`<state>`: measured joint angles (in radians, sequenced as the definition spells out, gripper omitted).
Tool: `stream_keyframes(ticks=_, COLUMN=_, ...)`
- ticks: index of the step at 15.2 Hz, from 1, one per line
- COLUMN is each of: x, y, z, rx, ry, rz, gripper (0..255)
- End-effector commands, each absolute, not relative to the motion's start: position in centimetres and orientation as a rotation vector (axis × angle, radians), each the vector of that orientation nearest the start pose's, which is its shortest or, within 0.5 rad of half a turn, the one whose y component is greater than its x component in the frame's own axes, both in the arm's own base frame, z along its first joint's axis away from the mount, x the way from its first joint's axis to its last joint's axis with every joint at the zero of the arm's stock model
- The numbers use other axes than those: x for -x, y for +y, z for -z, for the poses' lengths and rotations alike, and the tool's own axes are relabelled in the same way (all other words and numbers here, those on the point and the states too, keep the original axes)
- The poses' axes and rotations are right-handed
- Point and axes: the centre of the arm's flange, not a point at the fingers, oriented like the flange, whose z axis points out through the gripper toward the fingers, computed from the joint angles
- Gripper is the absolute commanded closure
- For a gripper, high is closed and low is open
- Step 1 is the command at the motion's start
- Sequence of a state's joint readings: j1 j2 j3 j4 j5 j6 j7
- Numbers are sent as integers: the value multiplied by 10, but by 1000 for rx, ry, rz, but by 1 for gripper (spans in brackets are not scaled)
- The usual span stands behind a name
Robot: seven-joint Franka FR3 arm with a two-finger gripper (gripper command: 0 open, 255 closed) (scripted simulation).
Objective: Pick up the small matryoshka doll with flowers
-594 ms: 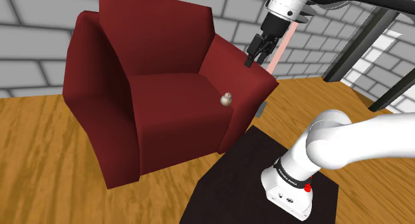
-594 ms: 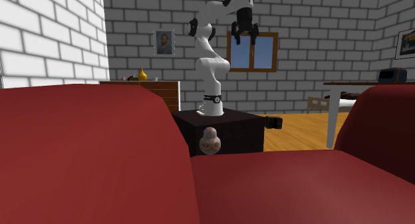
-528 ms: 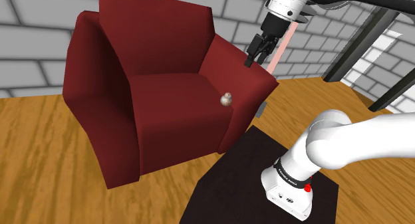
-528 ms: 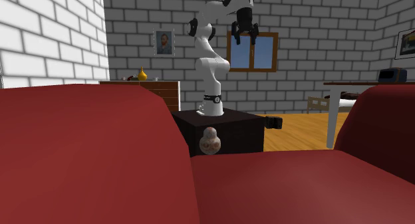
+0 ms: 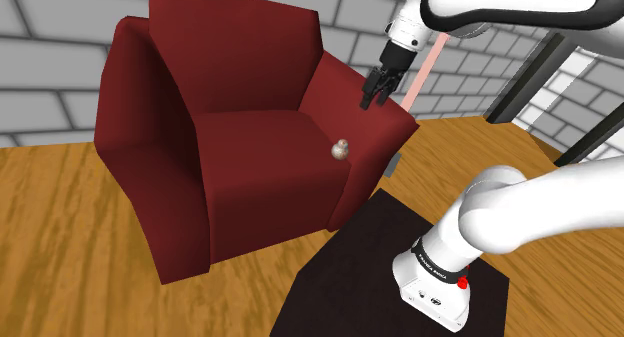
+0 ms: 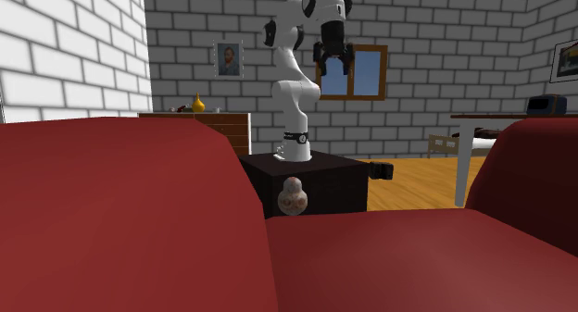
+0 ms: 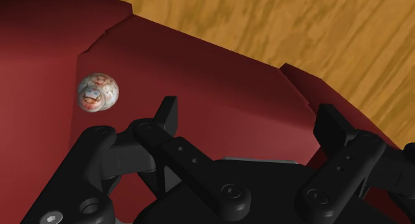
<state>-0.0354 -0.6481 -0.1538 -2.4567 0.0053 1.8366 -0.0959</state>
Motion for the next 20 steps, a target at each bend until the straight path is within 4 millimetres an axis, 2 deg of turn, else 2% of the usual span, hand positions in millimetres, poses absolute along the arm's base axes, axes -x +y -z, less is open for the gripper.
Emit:
stream_keyframes(ticks=1, x=-364, y=-93, z=-497, rx=3041, ry=95, rz=45, gripper=0)
stream_keyframes(ticks=20, x=-461, y=-261, z=-325, rx=2994, ry=72, rz=-31, gripper=0)
